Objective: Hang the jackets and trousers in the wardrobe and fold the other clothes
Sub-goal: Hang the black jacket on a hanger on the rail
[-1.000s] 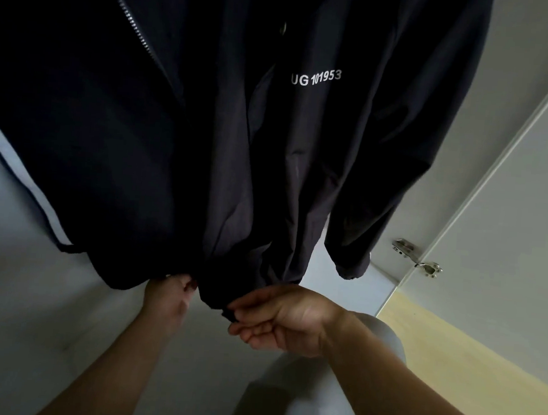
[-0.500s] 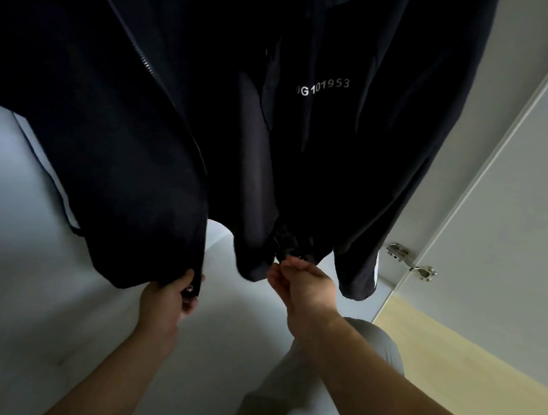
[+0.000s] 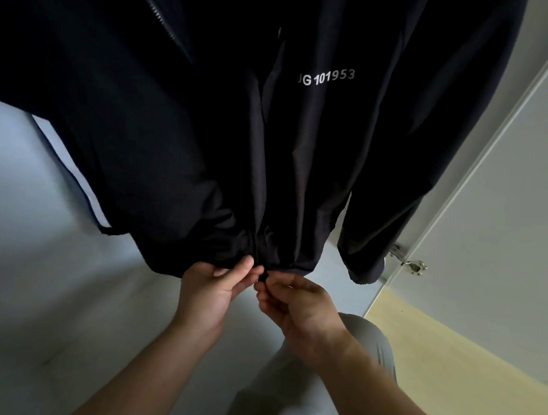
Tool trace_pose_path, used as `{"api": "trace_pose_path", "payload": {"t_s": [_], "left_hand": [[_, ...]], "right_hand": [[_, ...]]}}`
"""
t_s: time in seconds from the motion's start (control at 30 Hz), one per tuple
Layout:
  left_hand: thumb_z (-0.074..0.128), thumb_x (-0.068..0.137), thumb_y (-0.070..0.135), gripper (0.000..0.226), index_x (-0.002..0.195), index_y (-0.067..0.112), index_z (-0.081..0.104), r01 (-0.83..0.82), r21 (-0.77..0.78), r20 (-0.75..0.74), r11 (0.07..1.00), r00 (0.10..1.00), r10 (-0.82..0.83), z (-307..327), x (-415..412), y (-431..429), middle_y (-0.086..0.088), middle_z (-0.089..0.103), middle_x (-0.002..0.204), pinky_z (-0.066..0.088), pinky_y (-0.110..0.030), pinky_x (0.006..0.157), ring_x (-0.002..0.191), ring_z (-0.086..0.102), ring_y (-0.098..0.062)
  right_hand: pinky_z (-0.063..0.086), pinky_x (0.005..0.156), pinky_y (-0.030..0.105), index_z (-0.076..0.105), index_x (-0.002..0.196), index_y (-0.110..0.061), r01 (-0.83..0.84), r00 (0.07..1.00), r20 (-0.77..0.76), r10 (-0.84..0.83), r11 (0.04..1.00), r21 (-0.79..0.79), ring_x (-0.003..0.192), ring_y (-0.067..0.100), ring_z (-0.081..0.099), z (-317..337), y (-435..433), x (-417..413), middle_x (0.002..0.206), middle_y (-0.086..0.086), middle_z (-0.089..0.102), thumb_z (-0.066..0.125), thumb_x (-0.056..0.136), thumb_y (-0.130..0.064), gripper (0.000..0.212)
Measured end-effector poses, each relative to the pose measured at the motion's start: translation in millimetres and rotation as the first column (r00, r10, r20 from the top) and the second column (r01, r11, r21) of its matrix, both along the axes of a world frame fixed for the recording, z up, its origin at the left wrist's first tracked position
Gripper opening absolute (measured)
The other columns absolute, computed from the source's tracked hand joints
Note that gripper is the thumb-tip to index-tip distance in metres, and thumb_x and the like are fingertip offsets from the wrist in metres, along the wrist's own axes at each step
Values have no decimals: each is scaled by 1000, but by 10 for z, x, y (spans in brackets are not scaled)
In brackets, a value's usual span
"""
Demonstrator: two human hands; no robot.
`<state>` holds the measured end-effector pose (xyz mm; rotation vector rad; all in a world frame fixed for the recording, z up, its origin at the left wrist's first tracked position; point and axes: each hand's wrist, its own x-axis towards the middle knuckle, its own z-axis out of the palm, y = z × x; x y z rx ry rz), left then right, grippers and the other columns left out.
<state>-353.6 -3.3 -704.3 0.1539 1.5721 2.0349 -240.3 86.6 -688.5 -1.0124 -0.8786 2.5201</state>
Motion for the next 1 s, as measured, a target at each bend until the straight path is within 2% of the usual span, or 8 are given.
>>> {"api": "trace_pose_path", "payload": {"t_s": [0.13,0.27,0.43,0.5,0.6,0.7,0.77,1.0], "left_hand": [[81,80,19,35,84,-13,70,-48,-96,-115,994,993,37,-67,-24,18,-21,74,82,61,-43,80,80,74,-34],[80,83,18,29,89,-10,74,-50,-86,-30,995,998,48,-93,-44,12,-31,72,94,60,-38,82,93,73,-42],[80,76,19,20,85,2,79,-6,-43,41,999,999,8,-2,-20,10,-25,75,95,61,-33,74,90,75,-35],[79,77,15,12,83,3,80,-10,-15,70,1000,998,11,29,-7,22,-24,75,94,60,-31,71,87,76,-33],[74,85,5,7,84,3,80,-22,-8,60,1000,998,23,45,3,30,-23,75,95,60,-31,72,88,76,-33],[72,87,1,9,84,4,80,-36,-14,32,999,999,37,55,10,21,-22,76,93,61,-32,72,85,75,-32],[72,86,1,9,82,3,80,-41,-12,22,999,999,41,65,9,10,-23,76,91,61,-33,72,82,75,-31],[72,88,2,10,82,4,80,-38,-47,10,998,999,38,89,-36,-62,-24,75,89,62,-36,72,82,75,-34]], "right_hand": [[57,64,27,67,101,1,19,999,-31,-16,996,88,66,21,65,-44,-11,17,82,19,72,58,97,4,10],[55,66,28,66,113,0,10,997,-78,8,973,230,67,19,62,-80,-18,15,80,14,71,57,98,4,18],[55,74,29,78,98,-13,-76,994,-36,106,872,484,71,18,61,-120,0,19,79,14,72,74,85,-1,18],[51,75,31,77,95,-16,-135,990,49,134,772,621,73,15,59,-137,11,11,81,16,72,77,81,-9,16],[54,72,27,80,97,-31,-173,982,184,35,542,822,69,3,67,-177,5,-13,82,-11,77,78,86,-18,17],[49,58,25,78,97,-24,-143,985,150,-91,80,986,61,9,60,-175,-4,-3,76,-10,72,74,91,-25,8],[47,57,25,78,99,-21,-127,986,114,-122,-111,986,63,11,57,-171,-9,9,77,-7,70,73,92,-27,11],[58,70,34,79,100,-13,-63,998,56,-36,-258,964,81,22,67,-151,69,2,91,2,70,76,87,-15,14]]}}
